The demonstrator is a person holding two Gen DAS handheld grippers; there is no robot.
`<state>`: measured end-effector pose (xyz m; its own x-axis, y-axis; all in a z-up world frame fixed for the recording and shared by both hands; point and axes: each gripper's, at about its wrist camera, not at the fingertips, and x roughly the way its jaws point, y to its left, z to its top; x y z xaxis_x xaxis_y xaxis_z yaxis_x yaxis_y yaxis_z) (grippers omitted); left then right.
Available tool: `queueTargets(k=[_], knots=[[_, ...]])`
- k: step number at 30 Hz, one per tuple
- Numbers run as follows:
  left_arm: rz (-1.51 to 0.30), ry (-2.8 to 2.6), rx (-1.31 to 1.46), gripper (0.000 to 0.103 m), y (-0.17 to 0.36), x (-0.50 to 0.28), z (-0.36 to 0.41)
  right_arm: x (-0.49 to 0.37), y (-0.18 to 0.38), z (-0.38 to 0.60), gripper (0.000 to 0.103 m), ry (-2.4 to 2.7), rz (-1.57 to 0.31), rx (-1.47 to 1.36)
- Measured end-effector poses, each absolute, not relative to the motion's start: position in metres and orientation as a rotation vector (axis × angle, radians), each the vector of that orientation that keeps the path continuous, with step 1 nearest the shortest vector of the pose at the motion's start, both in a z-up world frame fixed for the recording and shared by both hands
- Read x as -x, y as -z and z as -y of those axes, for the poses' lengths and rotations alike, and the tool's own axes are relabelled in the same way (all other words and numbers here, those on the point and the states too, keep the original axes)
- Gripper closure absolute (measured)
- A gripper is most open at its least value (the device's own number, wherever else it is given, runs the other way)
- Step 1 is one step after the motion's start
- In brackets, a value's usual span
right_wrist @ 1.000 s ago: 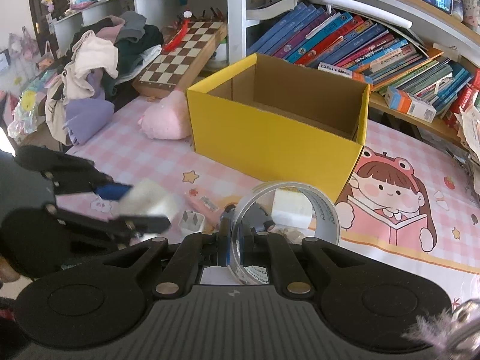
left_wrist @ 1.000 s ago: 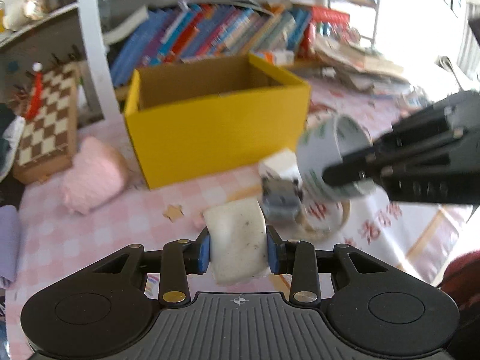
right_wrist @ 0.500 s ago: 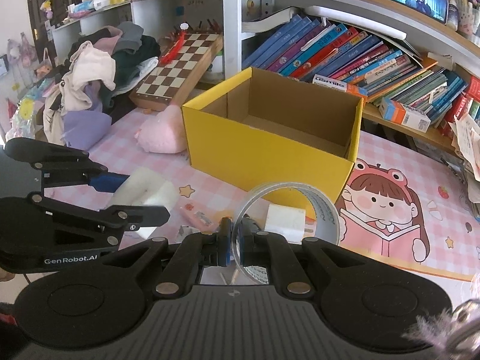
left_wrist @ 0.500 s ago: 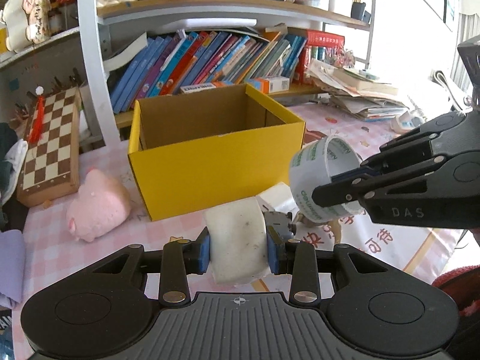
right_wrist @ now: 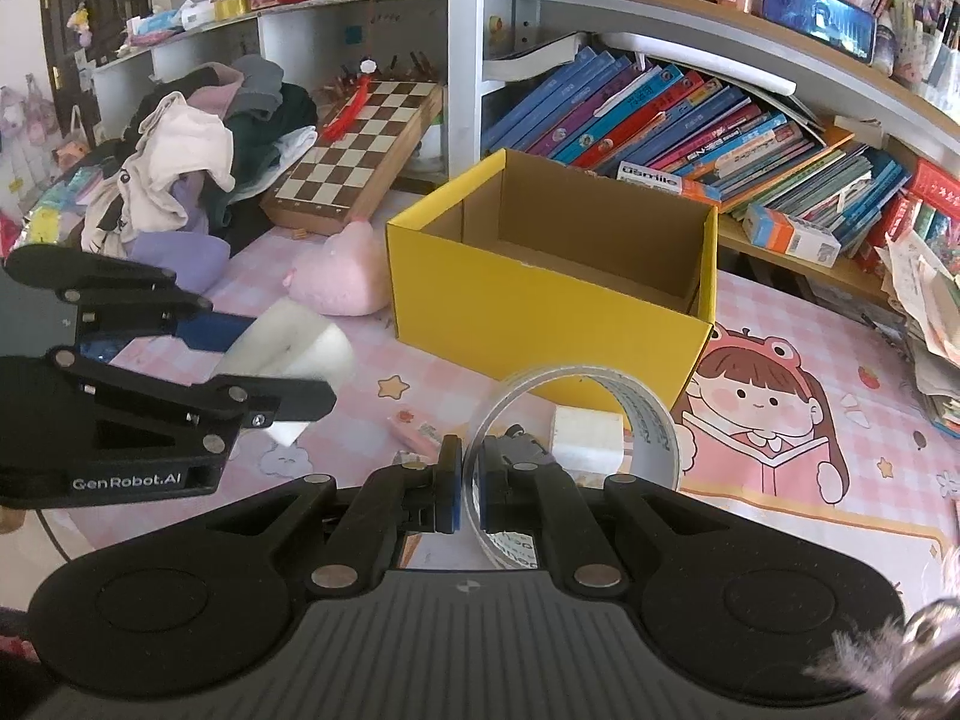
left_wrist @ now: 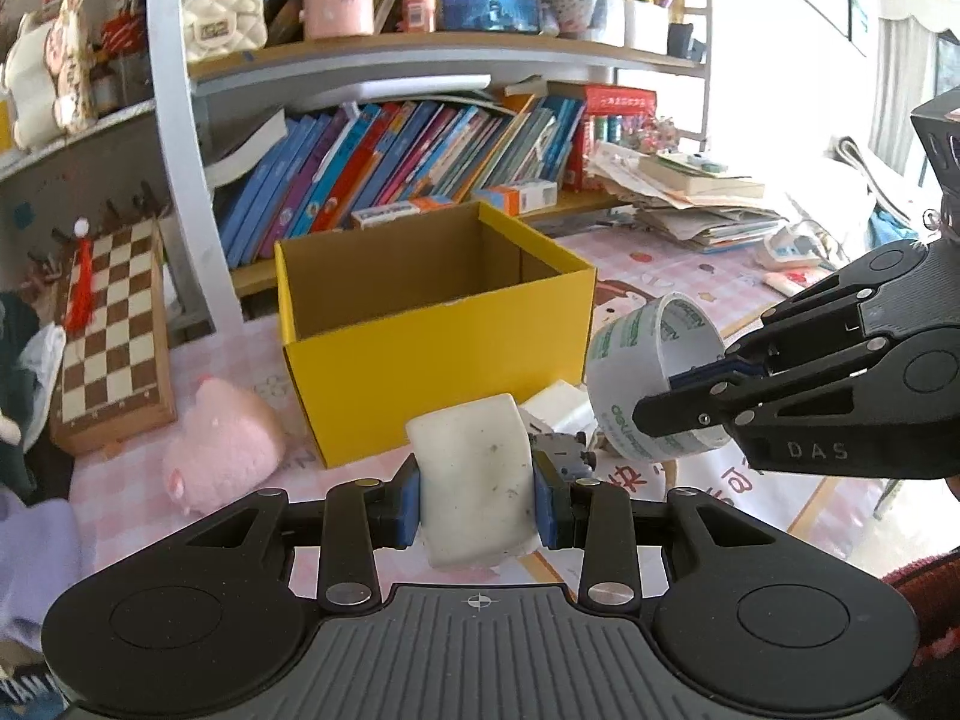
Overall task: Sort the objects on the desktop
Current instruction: 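Carry the white block and tape roll over the yellow box with both tools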
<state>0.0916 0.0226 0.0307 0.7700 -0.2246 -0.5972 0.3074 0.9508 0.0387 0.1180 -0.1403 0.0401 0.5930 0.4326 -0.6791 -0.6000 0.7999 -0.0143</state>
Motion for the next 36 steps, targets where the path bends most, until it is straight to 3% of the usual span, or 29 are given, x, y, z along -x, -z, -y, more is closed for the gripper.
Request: queueTargets(k=[14, 36], knots=[[-0.559, 0.310, -0.200, 0.069, -0.049, -0.100, -0.031, -0.127, -0.072, 0.124, 0.098, -0.615, -0.616, 0.320], [-0.527, 0.189, -0.234, 0.069, -0.064, -0.205, -0.012, -0.257, -0.091, 0.125, 0.098, -0.749, -0.549, 0.383]])
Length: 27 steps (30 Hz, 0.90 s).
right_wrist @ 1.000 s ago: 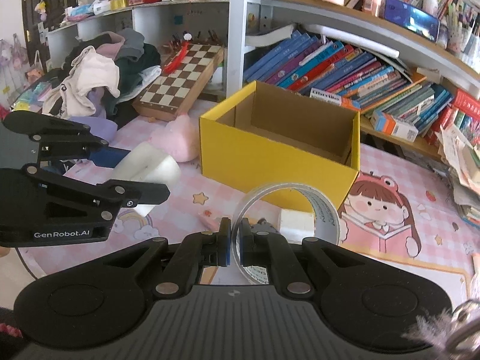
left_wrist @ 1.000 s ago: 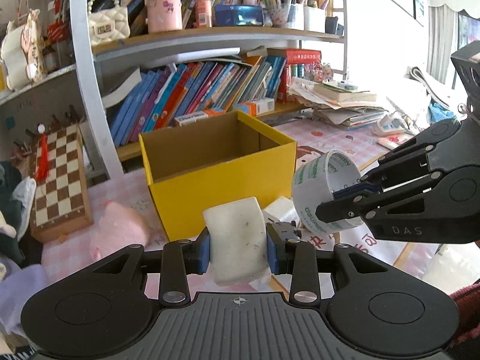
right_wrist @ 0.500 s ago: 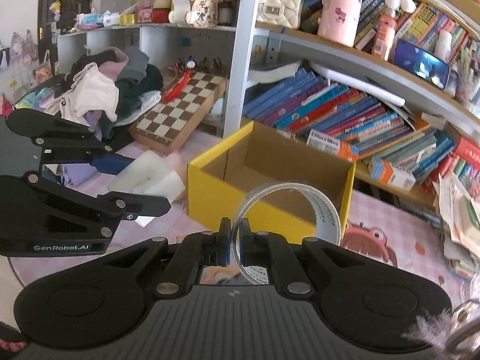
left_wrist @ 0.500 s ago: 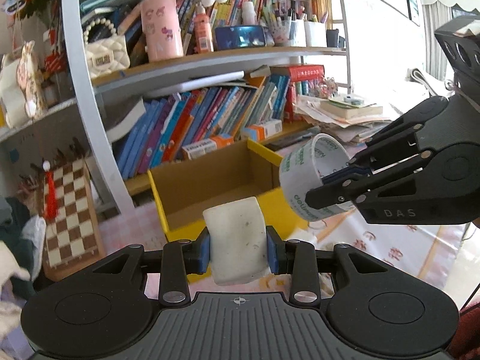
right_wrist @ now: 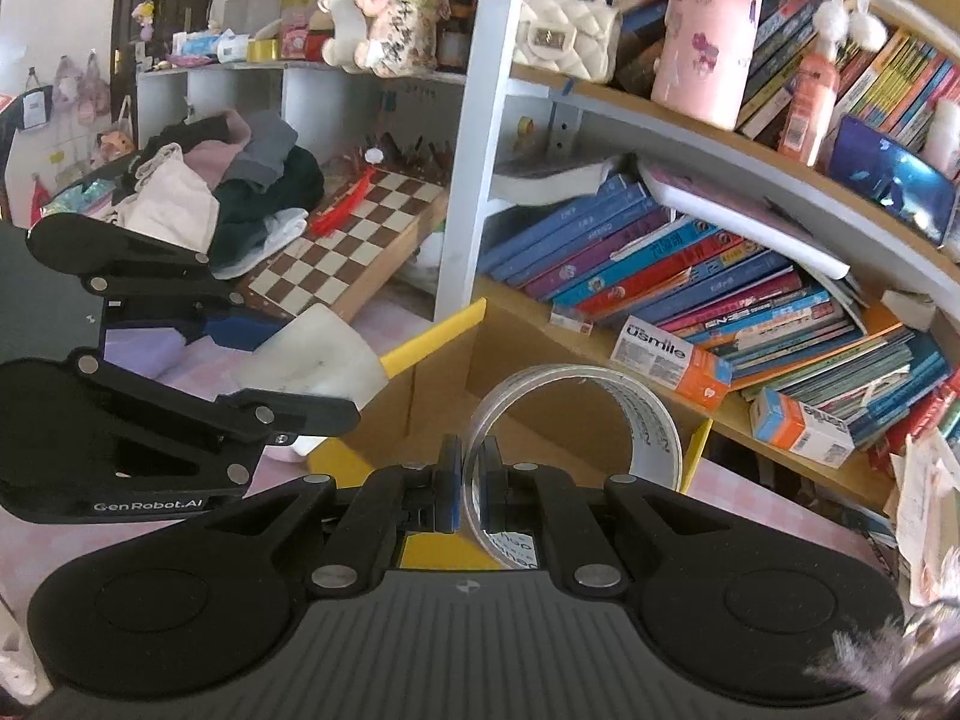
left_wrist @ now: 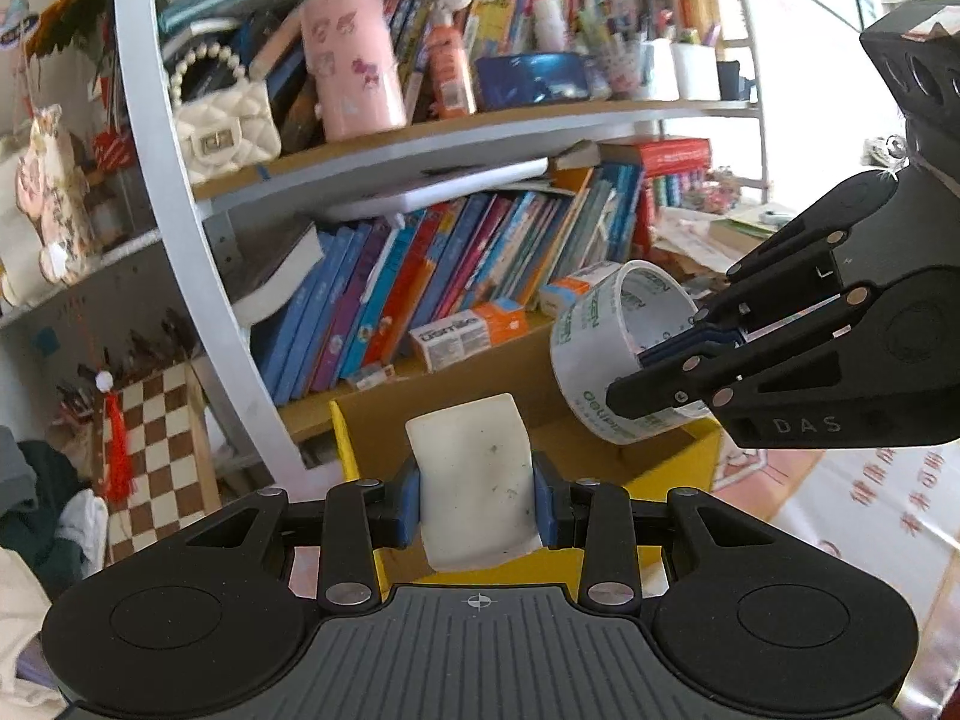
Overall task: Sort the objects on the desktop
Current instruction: 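Carry the white block and tape roll over the yellow box with both tools, then open both tools to drop the tape roll and white block into the box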
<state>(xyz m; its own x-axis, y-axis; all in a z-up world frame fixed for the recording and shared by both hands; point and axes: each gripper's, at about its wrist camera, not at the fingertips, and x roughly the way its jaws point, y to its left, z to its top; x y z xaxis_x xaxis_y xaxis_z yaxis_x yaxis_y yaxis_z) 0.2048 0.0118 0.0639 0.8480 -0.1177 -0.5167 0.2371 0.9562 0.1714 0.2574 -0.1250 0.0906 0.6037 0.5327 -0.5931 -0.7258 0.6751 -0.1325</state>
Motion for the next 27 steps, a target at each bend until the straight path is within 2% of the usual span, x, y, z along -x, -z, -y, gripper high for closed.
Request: queueTargets(k=[12, 27], knots=[[-0.627, 0.167, -0.294, 0.069, -0.039, -0.263, -0.002, -0.338, -0.073, 0.110, 0.098, -0.842, -0.619, 0.382], [-0.834, 0.158, -0.276, 0.068, 0.013, -0.325, -0.013, -0.404, -0.010, 0.074, 0.097, -0.946, -0.819, 0.463]])
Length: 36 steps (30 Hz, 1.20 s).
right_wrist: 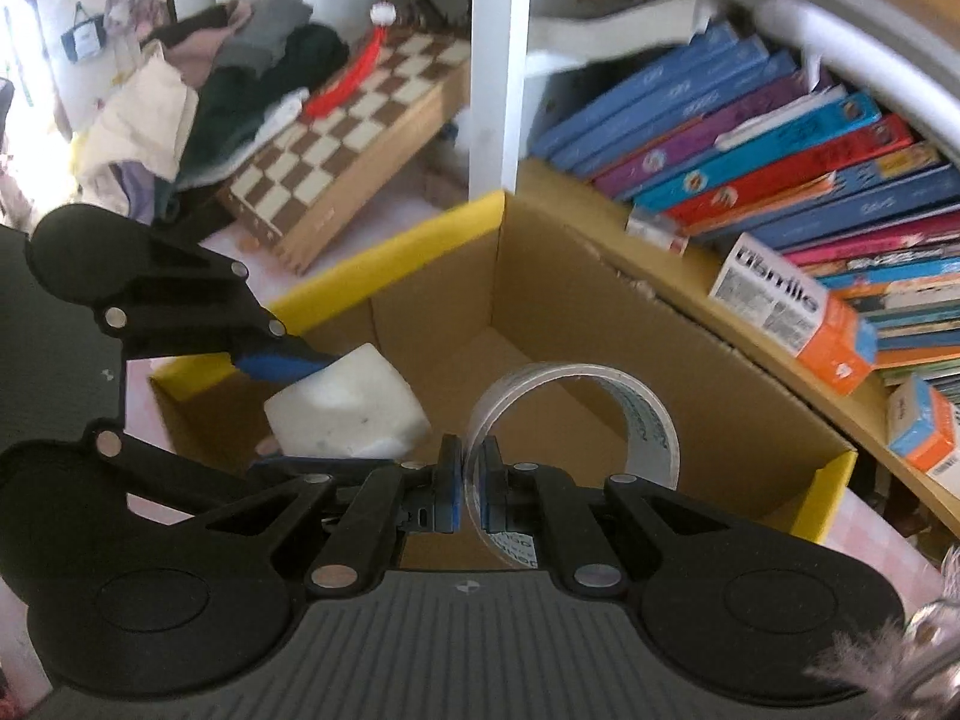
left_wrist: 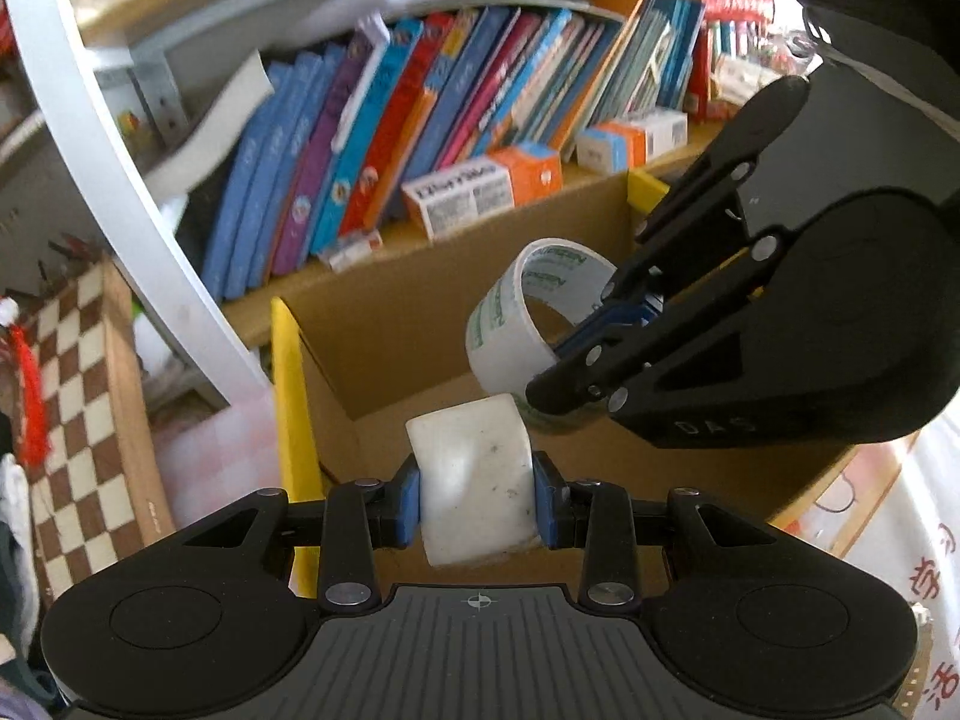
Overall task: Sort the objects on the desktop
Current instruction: 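Open both tools to drop the tape roll and white block into the box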
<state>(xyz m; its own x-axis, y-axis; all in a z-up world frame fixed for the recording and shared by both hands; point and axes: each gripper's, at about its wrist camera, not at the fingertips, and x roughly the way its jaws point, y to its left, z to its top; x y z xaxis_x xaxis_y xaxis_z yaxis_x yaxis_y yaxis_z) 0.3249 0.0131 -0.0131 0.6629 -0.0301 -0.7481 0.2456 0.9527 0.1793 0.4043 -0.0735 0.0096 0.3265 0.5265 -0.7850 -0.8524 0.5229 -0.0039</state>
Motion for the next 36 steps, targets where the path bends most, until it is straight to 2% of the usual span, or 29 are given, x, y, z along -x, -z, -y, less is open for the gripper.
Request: queueTargets(k=[16, 30, 32, 33, 34, 36], knots=[[-0.940, 0.170, -0.140, 0.068, 0.031, -0.336, -0.015, -0.426, 0.032, 0.069, 0.097, -1.025, -0.999, 0.522], [-0.968, 0.176, -0.096, 0.067, 0.034, -0.326, -0.013, -0.418, 0.034, 0.071, 0.097, -1.019, -0.977, 0.569], [-0.969, 0.175, -0.112, 0.066, 0.032, -0.326, -0.012, -0.419, 0.033, 0.071, 0.090, -1.007, -0.971, 0.564], [-0.968, 0.174, -0.112, 0.065, 0.032, -0.326, -0.013, -0.419, 0.032, 0.072, 0.082, -1.001, -0.968, 0.561], [-0.968, 0.169, -0.113, 0.062, 0.032, -0.326, -0.013, -0.418, 0.031, 0.072, 0.069, -0.999, -0.963, 0.562], [-0.956, 0.164, -0.131, 0.057, 0.030, -0.324, -0.013, -0.415, 0.029, 0.074, 0.067, -0.995, -0.950, 0.564]])
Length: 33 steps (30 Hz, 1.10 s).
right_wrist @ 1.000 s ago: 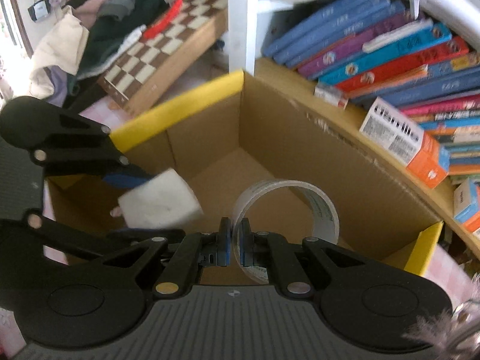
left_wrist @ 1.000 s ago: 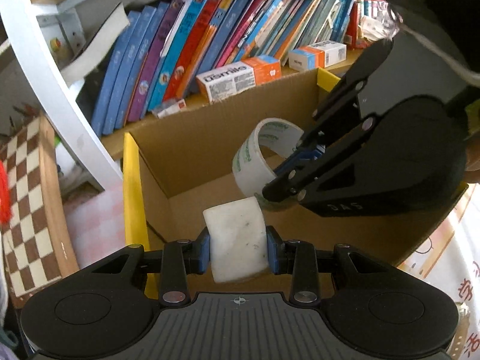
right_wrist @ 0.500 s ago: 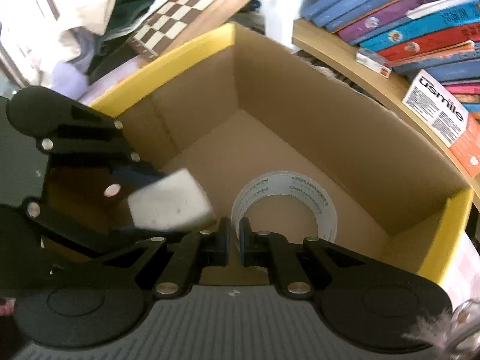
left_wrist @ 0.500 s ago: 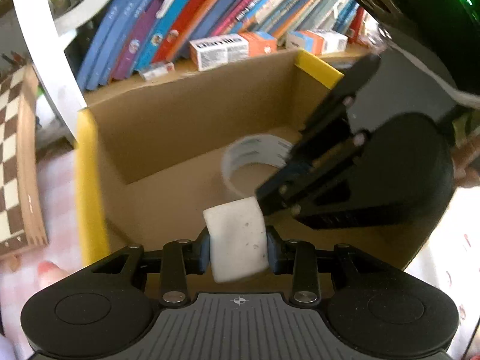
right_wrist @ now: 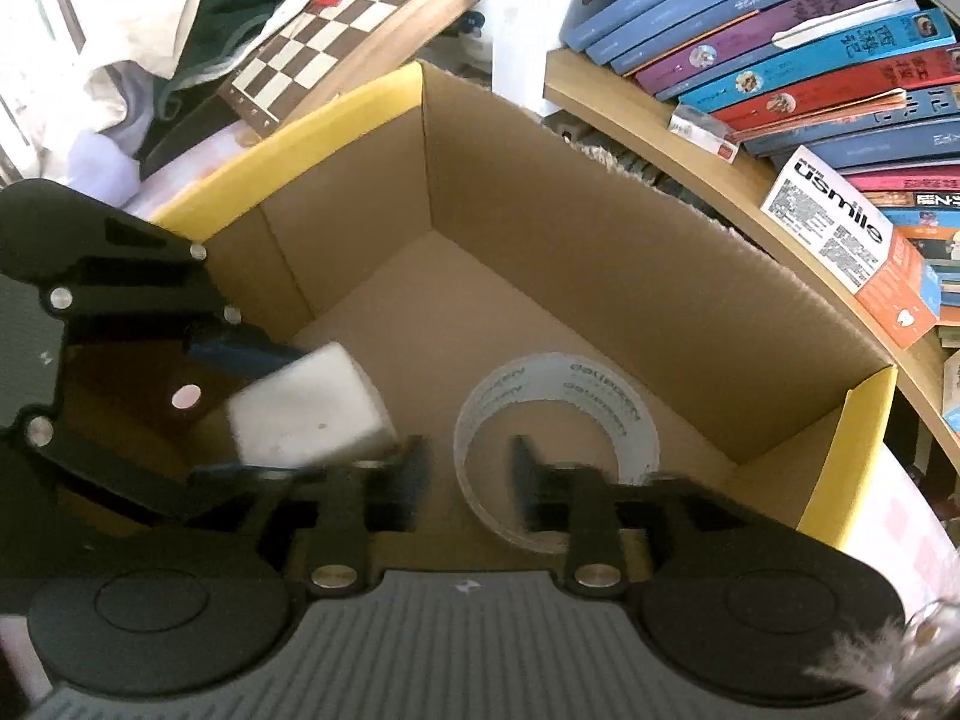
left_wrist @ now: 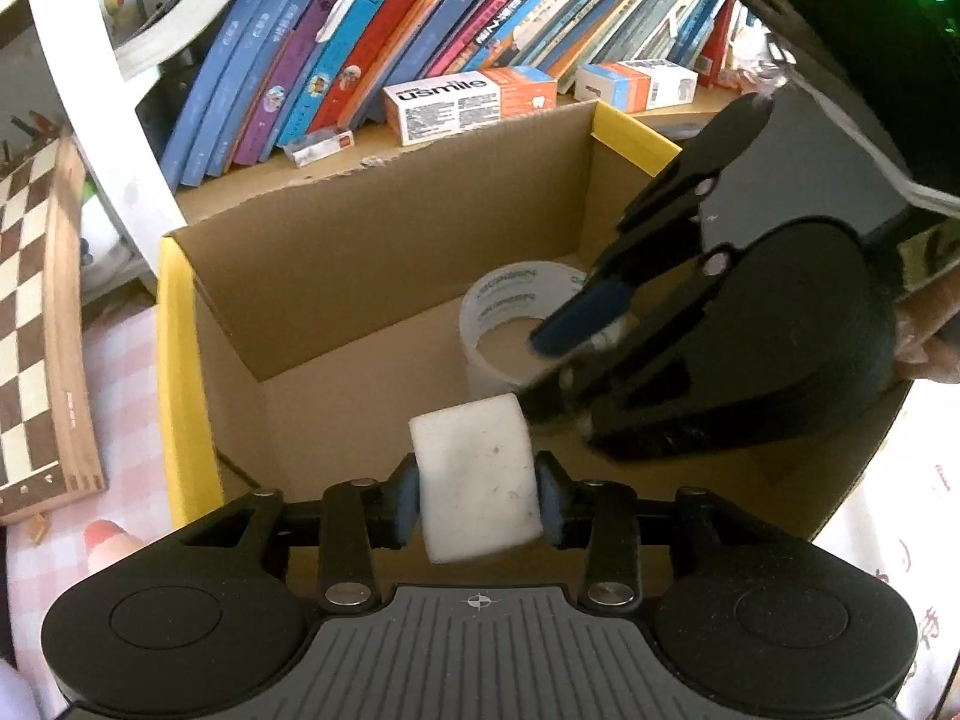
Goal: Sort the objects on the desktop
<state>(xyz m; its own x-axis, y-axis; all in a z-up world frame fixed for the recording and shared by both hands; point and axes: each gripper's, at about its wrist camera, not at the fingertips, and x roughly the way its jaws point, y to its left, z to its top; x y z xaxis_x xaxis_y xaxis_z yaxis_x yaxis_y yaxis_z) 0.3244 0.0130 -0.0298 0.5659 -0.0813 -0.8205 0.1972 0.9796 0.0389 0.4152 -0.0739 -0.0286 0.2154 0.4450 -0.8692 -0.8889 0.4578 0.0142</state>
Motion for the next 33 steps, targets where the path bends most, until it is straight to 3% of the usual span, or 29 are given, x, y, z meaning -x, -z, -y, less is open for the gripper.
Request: queueTargets(k=[5, 7, 12, 24, 33], knots=[[-0.927, 0.151, -0.173, 0.051, 0.021, -0.319, -0.010, -0.413, 0.020, 0.082, 0.058, -0.967, -0.937, 0.541], [-0.900, 0.130, -0.197, 0.037, 0.016, -0.315, -0.008, -0.411, 0.015, 0.087, 0.054, -0.948, -0.924, 0.527], [-0.812, 0.123, -0.236, 0.017, -0.002, -0.298, -0.006, -0.404, -0.001, 0.100, 0.039, -0.894, -0.885, 0.483], [-0.635, 0.134, -0.290, 0.011, -0.040, -0.246, 0.005, -0.360, -0.047, 0.129, 0.020, -0.767, -0.747, 0.360], [-0.556, 0.137, -0.277, 0.009, -0.065, -0.203, -0.002, -0.316, -0.074, 0.151, 0.016, -0.690, -0.674, 0.284]])
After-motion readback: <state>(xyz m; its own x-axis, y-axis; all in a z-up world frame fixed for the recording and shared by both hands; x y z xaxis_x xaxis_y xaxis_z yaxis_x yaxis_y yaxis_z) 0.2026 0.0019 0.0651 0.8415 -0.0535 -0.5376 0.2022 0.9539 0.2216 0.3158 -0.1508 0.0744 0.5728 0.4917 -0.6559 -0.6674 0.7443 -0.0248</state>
